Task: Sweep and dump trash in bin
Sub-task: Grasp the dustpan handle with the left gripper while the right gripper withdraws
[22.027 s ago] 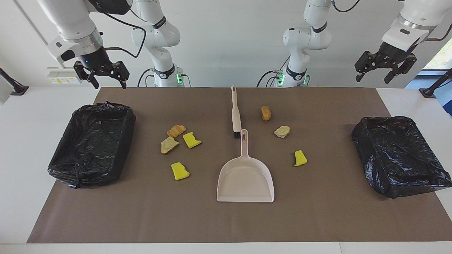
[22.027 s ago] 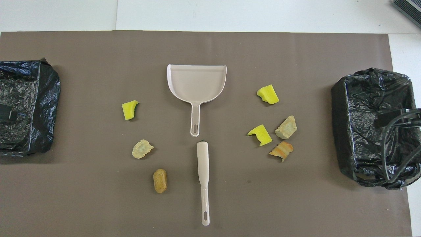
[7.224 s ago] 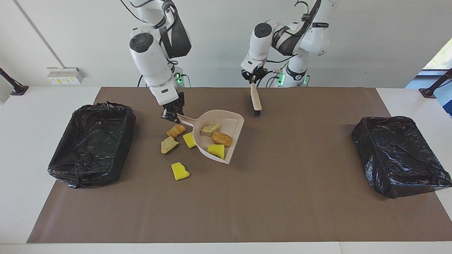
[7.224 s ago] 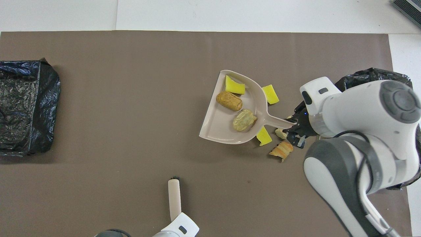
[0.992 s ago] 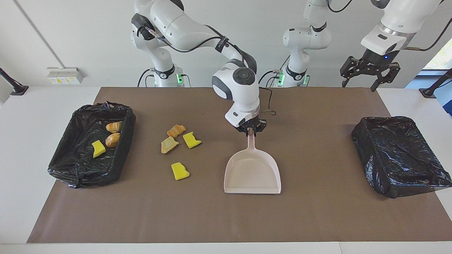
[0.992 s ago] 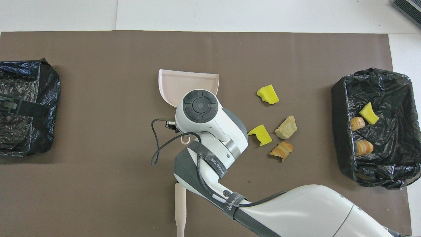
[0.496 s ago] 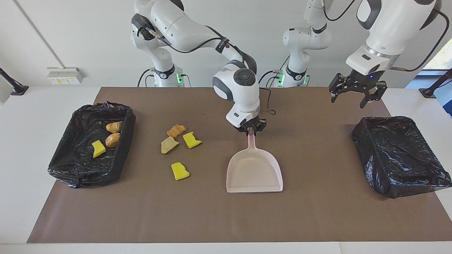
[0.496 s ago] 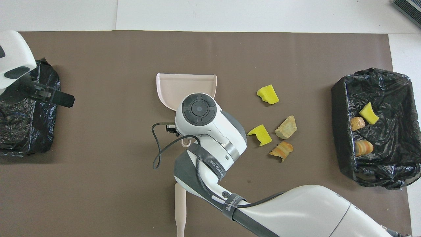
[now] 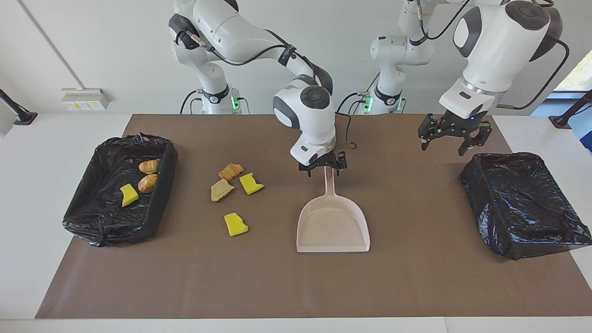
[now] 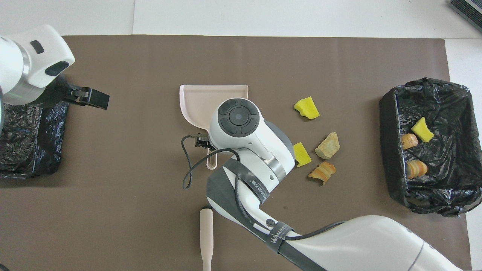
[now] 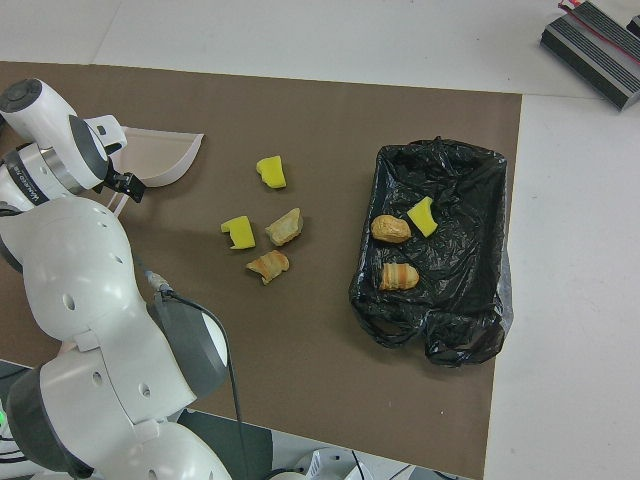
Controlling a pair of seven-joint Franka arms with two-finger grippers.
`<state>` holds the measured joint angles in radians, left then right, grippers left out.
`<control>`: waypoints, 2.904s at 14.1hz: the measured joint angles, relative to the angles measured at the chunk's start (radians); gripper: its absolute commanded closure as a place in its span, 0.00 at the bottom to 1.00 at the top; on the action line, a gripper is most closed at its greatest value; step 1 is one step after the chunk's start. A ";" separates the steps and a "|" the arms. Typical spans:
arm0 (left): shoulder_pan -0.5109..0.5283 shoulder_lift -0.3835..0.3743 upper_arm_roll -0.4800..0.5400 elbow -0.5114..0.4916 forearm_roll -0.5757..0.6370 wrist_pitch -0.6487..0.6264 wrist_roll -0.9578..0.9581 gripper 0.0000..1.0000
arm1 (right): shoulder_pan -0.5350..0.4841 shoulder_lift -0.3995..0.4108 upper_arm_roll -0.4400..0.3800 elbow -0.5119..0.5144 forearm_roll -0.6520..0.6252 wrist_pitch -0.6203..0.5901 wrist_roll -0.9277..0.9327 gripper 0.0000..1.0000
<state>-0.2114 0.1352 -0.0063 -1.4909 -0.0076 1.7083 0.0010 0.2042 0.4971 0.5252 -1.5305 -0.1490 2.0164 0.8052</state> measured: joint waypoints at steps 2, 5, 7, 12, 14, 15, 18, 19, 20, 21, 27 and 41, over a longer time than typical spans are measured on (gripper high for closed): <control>-0.061 0.040 -0.003 0.001 0.000 0.045 -0.094 0.00 | -0.028 -0.089 0.000 -0.009 0.062 -0.116 -0.027 0.00; -0.152 0.116 -0.006 -0.001 0.000 0.115 -0.270 0.00 | -0.043 -0.270 -0.031 -0.115 0.218 -0.224 -0.117 0.00; -0.202 0.167 -0.006 -0.025 0.000 0.179 -0.372 0.00 | -0.043 -0.420 -0.056 -0.272 0.312 -0.240 -0.205 0.00; -0.310 0.199 -0.009 -0.209 0.000 0.352 -0.460 0.00 | -0.032 -0.818 -0.071 -0.710 0.554 -0.240 -0.345 0.00; -0.346 0.197 -0.010 -0.268 0.000 0.402 -0.487 0.00 | -0.012 -0.923 -0.025 -0.800 0.616 -0.238 -0.333 0.00; -0.361 0.196 -0.010 -0.293 0.000 0.426 -0.503 0.00 | -0.007 -0.954 0.013 -0.823 0.636 -0.229 -0.309 0.00; -0.392 0.196 -0.010 -0.342 0.000 0.470 -0.530 0.17 | 0.001 -0.983 0.063 -0.849 0.653 -0.209 -0.269 0.00; -0.394 0.196 -0.009 -0.346 0.000 0.476 -0.532 0.29 | 0.000 -0.982 0.061 -0.851 0.655 -0.207 -0.269 0.00; -0.395 0.196 -0.007 -0.346 0.000 0.478 -0.532 0.40 | -0.002 -0.981 0.057 -0.852 0.655 -0.207 -0.269 0.00; -0.395 0.196 -0.004 -0.346 0.001 0.479 -0.532 0.52 | -0.002 -0.978 0.054 -0.853 0.655 -0.207 -0.269 0.00; -0.395 0.196 0.002 -0.348 0.038 0.481 -0.532 1.00 | -0.004 -0.955 0.051 -0.853 0.655 -0.199 -0.273 0.00; -0.234 0.069 0.033 -0.345 0.157 0.346 0.386 1.00 | 0.000 -0.813 0.212 -0.845 0.671 0.107 -0.231 0.00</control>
<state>-0.4459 0.2047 0.0271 -1.8354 0.1496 2.0546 0.3867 0.2037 -0.3162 0.7376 -2.3753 0.5222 2.1233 0.5741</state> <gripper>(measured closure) 0.687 0.000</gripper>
